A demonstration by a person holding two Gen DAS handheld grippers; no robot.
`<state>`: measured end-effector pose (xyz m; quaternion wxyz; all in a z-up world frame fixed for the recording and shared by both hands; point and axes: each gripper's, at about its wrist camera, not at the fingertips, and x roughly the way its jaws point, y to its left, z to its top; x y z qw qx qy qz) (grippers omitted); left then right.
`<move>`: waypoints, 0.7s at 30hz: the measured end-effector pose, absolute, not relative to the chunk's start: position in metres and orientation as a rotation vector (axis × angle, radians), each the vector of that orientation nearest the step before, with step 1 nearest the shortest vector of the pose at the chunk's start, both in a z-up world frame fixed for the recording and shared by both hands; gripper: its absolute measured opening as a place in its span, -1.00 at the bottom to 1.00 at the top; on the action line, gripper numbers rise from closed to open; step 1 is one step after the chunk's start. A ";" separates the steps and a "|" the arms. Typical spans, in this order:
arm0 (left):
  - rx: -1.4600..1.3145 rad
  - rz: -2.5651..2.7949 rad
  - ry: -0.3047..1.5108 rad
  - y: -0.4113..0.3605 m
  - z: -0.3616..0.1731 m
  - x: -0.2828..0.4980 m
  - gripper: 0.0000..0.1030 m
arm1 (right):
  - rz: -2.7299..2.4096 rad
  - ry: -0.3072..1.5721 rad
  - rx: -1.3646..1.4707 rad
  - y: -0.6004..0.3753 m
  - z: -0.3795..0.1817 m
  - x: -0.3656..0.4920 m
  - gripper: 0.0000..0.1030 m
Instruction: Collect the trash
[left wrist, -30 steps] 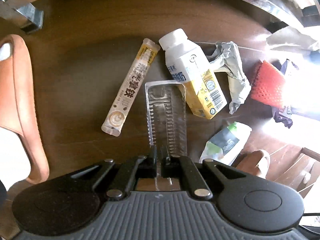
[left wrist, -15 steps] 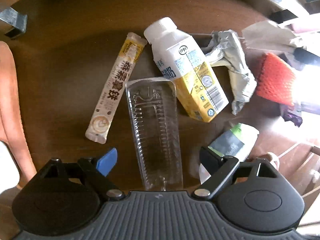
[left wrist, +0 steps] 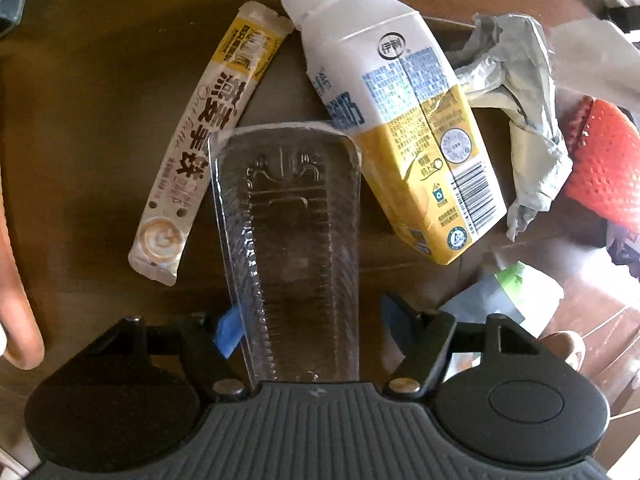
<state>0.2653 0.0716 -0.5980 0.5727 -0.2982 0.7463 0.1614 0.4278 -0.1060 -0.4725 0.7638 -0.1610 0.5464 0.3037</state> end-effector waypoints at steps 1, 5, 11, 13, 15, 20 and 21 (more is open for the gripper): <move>-0.685 0.374 1.747 0.071 -0.597 0.265 0.16 | 0.661 1.188 -0.353 -0.105 -0.472 0.427 -0.69; -0.695 0.359 1.743 0.070 -0.593 0.262 -0.20 | 0.670 1.194 -0.370 -0.103 -0.470 0.425 -0.69; -0.677 0.341 1.716 0.073 -0.569 0.251 -0.21 | 0.699 1.191 -0.406 -0.101 -0.453 0.422 -0.69; -0.665 0.333 1.700 0.073 -0.552 0.248 -0.21 | 0.716 1.176 -0.425 -0.100 -0.441 0.420 -0.69; -0.638 0.317 1.674 0.074 -0.532 0.247 -0.21 | 0.743 1.159 -0.437 -0.100 -0.422 0.419 -0.69; -0.574 0.304 1.578 0.081 -0.470 0.251 -0.21 | 0.787 1.067 -0.479 -0.096 -0.360 0.416 -0.69; -0.580 0.305 1.556 0.083 -0.454 0.256 -0.21 | 0.786 1.056 -0.466 -0.097 -0.345 0.414 -0.69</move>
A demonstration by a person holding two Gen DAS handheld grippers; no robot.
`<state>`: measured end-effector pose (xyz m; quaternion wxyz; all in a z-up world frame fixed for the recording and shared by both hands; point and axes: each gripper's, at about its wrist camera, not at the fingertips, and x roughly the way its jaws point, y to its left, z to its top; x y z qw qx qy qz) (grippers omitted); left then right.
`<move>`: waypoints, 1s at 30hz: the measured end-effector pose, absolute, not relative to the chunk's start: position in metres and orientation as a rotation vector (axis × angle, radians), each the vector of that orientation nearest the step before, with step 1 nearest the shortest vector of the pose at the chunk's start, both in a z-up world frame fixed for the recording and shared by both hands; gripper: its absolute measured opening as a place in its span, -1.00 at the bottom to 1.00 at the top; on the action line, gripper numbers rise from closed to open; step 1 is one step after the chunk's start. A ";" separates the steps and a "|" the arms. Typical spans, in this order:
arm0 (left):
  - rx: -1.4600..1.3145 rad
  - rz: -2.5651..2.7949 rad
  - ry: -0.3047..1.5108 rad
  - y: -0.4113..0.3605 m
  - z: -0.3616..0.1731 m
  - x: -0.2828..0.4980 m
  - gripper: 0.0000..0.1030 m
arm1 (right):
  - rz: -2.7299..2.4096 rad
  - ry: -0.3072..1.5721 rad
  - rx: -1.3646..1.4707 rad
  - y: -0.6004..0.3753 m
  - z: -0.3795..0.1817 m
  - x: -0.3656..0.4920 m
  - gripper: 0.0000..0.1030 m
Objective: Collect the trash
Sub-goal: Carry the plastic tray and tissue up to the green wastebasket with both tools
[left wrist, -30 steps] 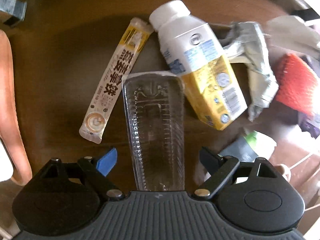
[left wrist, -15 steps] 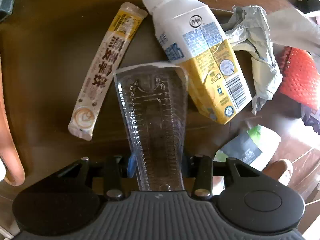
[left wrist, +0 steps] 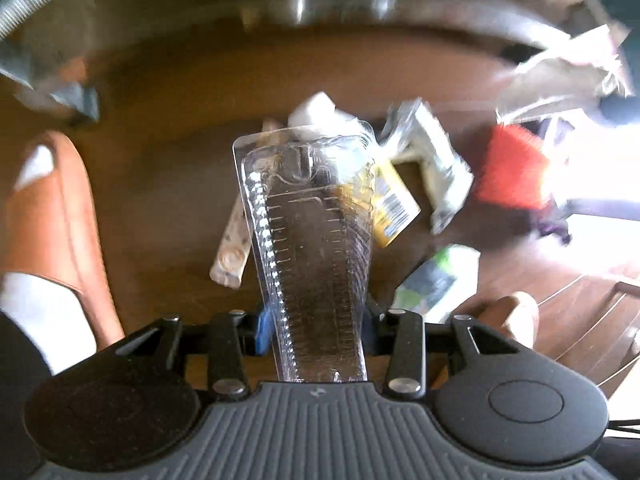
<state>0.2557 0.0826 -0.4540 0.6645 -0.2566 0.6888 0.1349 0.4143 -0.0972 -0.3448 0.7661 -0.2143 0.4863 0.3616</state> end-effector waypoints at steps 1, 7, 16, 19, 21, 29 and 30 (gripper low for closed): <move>-0.588 0.298 1.532 0.085 -0.440 0.257 -0.21 | 0.787 1.036 -0.463 -0.097 -0.330 0.411 -0.69; -0.565 0.220 1.388 0.078 -0.349 0.255 -0.21 | 0.782 0.929 -0.449 -0.107 -0.238 0.397 -0.69; -0.468 0.175 1.176 0.058 -0.209 0.253 -0.21 | 0.744 0.837 -0.403 -0.153 -0.110 0.351 -0.69; -0.442 0.148 1.107 0.046 -0.163 0.255 -0.20 | 0.746 0.801 -0.371 -0.174 -0.074 0.332 -0.69; -0.436 0.137 1.067 0.034 -0.138 0.260 -0.20 | 0.734 0.779 -0.333 -0.191 -0.049 0.322 -0.69; -0.359 0.021 0.881 -0.019 -0.013 0.291 -0.20 | 0.636 0.565 -0.204 -0.270 0.064 0.296 -0.69; -0.351 0.001 0.853 -0.027 0.005 0.296 -0.20 | 0.629 0.539 -0.194 -0.279 0.076 0.294 -0.69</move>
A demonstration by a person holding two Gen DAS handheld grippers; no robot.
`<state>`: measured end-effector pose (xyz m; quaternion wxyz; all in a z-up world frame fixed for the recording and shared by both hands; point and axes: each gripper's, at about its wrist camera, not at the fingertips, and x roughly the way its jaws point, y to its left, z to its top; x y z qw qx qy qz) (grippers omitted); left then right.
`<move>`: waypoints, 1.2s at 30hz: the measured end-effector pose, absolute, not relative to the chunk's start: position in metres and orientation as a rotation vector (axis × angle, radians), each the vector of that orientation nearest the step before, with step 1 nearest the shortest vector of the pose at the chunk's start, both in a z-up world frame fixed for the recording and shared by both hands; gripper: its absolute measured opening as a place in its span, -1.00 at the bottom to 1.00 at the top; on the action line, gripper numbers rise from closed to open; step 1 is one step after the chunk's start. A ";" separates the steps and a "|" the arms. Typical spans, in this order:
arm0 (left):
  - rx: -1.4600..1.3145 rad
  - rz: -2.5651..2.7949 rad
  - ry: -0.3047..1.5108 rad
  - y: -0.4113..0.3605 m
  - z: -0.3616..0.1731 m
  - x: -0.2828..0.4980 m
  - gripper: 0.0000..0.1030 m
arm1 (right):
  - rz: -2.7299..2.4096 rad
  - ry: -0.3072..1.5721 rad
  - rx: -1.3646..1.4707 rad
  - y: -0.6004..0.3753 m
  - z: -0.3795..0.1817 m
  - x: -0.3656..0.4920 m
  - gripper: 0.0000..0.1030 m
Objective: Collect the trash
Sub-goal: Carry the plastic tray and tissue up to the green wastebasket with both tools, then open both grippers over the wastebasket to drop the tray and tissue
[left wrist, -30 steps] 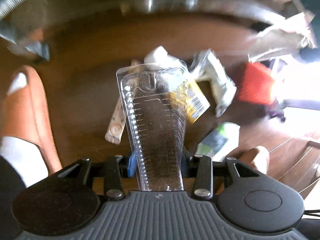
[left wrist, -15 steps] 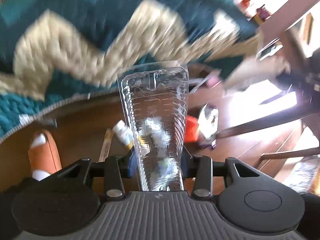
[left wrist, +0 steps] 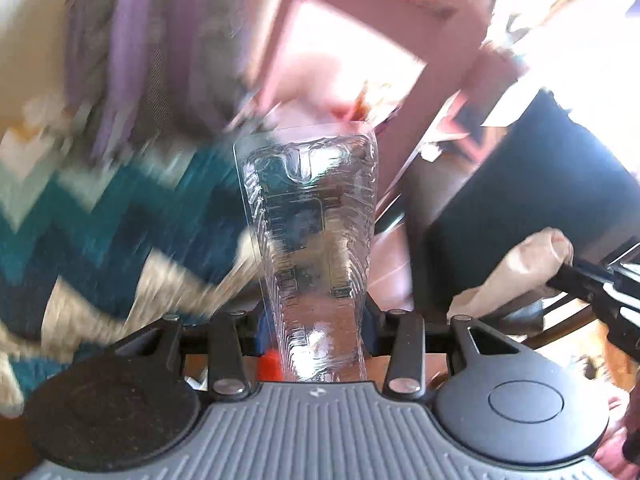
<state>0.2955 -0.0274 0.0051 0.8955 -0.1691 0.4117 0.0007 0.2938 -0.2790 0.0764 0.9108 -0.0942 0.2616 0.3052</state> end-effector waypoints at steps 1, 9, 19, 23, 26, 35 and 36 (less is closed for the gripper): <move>-0.341 -0.017 0.828 -0.036 0.022 0.300 -0.20 | 0.620 0.509 -0.189 -0.289 0.090 0.291 -0.69; -0.237 -0.157 0.598 -0.124 0.151 0.344 -0.20 | 0.389 0.344 -0.190 -0.368 0.158 0.295 -0.69; -0.127 -0.257 0.493 -0.247 0.210 0.405 -0.20 | 0.134 0.427 -0.148 -0.427 0.144 0.352 -0.68; -0.048 -0.260 0.509 -0.290 0.197 0.427 -0.20 | 0.129 0.462 -0.197 -0.429 0.135 0.361 -0.66; 0.007 -0.243 0.554 -0.311 0.178 0.441 -0.19 | 0.126 0.477 -0.243 -0.426 0.131 0.366 -0.64; 0.131 -0.234 0.708 -0.339 0.127 0.474 -0.15 | 0.126 0.537 -0.296 -0.426 0.118 0.377 -0.54; 0.130 -0.238 0.720 -0.341 0.124 0.476 -0.13 | 0.123 0.536 -0.296 -0.425 0.117 0.377 -0.53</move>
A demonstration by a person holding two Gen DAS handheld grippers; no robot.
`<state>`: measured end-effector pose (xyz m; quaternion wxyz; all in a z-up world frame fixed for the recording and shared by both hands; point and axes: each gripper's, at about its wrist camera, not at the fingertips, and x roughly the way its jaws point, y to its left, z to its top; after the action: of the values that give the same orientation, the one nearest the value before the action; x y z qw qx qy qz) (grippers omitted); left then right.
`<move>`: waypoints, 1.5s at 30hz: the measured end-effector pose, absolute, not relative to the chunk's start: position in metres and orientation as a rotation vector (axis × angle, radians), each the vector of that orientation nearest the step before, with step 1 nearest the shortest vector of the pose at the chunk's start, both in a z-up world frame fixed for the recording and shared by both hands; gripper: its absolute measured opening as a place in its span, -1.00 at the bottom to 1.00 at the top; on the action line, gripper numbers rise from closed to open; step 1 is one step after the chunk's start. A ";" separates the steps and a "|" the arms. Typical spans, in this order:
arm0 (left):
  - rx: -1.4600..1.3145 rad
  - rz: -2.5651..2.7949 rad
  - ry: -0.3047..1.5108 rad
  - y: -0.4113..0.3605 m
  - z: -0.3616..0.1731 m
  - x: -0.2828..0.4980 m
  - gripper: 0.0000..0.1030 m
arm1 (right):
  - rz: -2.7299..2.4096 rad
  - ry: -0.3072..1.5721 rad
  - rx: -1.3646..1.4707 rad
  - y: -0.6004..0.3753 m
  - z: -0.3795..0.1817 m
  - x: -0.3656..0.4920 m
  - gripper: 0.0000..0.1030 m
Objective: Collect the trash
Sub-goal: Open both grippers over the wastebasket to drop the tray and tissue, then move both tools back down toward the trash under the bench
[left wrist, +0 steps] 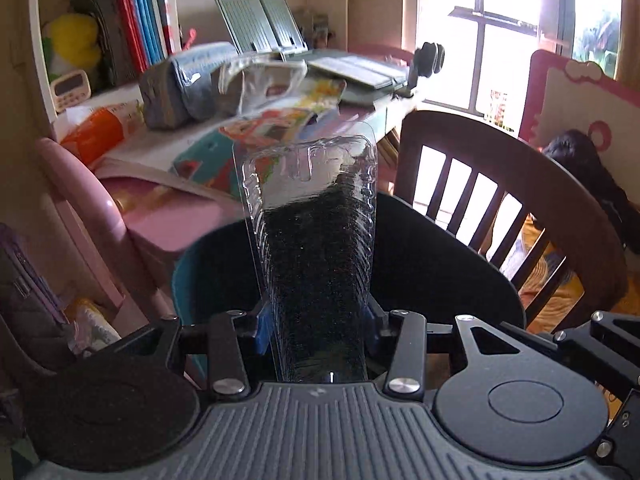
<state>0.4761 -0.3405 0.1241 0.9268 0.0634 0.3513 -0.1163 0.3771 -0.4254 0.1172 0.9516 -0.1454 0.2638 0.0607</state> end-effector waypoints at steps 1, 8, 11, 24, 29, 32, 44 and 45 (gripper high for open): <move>0.126 -0.245 0.736 -0.341 0.122 0.478 -0.11 | 0.124 0.536 -0.293 -0.426 0.117 0.377 -0.52; 0.106 -0.251 0.780 -0.339 0.113 0.480 0.31 | 0.108 0.524 -0.252 -0.435 0.120 0.373 -0.08; 0.094 -0.258 0.761 -0.337 0.117 0.475 0.45 | 0.105 0.521 -0.239 -0.439 0.122 0.370 -0.03; 0.091 -0.277 0.708 -0.307 0.141 0.422 0.54 | 0.163 0.472 -0.193 -0.426 0.145 0.330 0.10; 0.048 -0.291 0.692 -0.282 0.152 0.394 0.54 | 0.237 0.462 -0.180 -0.409 0.154 0.309 0.12; 0.036 -0.285 0.683 -0.262 0.156 0.377 0.55 | 0.278 0.460 -0.178 -0.395 0.156 0.298 0.13; -0.027 -0.195 0.644 -0.153 0.147 0.310 0.60 | 0.462 0.496 -0.185 -0.311 0.138 0.274 0.14; -0.034 -0.185 0.640 -0.142 0.144 0.305 0.62 | 0.480 0.507 -0.185 -0.303 0.132 0.274 0.14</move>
<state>0.3049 -0.1420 0.1437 0.9449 -0.0168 0.3141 -0.0908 0.2737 -0.3028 0.1322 0.9355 -0.0907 0.2482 0.2347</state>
